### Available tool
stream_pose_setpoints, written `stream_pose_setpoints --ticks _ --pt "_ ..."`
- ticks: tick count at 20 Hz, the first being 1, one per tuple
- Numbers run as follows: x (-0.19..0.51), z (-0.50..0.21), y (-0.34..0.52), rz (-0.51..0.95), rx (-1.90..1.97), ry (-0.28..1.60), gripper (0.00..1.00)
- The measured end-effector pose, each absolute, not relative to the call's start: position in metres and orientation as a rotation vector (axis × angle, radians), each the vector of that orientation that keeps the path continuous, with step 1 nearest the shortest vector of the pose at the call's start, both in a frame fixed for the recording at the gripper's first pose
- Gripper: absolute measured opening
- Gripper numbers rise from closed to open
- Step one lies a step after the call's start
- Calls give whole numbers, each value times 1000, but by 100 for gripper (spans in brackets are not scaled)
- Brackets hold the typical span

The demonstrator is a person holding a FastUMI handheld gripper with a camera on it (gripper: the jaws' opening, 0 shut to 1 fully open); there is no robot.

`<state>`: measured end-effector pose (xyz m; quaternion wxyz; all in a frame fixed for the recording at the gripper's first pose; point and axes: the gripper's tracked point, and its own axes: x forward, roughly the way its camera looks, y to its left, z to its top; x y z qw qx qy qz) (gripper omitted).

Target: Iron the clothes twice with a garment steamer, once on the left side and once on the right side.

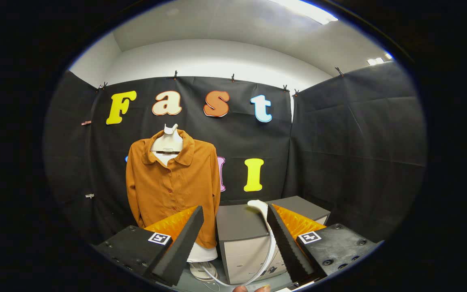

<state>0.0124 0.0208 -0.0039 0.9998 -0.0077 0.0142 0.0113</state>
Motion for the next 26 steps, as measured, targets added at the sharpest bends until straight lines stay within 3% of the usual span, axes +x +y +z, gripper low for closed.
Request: stream_pose_setpoints --ticks 9,26 --pt "72 -69 5 77 -23 278 98" --pt "265 -248 -112 34 -2 754 99"
